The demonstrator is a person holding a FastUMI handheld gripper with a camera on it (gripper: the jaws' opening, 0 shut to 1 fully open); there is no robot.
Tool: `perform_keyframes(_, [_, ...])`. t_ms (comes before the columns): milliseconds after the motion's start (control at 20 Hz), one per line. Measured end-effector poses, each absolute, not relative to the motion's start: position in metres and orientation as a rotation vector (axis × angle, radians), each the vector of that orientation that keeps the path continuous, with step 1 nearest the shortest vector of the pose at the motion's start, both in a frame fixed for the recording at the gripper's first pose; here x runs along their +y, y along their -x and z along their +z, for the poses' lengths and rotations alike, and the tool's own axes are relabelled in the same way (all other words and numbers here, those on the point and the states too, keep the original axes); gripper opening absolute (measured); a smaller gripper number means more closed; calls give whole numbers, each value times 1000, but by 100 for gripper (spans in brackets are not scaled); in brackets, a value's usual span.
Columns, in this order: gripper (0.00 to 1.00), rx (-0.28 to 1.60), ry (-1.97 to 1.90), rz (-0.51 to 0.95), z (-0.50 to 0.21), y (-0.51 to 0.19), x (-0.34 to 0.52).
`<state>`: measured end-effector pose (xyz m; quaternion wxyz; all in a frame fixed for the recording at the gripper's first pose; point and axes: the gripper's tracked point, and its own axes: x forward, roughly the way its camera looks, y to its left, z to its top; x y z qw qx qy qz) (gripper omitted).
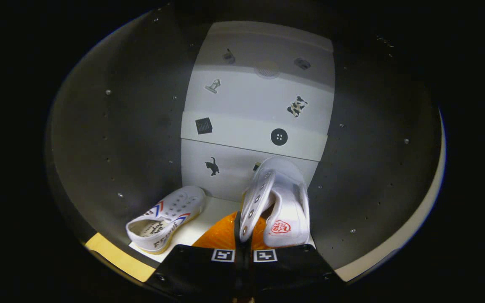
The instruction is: Open the shoe cabinet door, grab the shoes and put them into the shoe cabinet, then close the shoe cabinet door.
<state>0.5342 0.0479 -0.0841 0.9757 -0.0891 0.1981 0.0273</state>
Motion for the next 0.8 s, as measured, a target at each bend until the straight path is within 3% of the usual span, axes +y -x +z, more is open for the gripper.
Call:
perform_keyframes(350, [2, 477, 173, 48, -131, -571, 47])
perform_keyframes(550, [11, 549, 103, 55, -156, -575, 50])
perform_keyframes(650, [24, 541, 83, 76, -160, -573, 56])
perform_keyframes(800, [64, 509, 79, 107, -139, -544, 68])
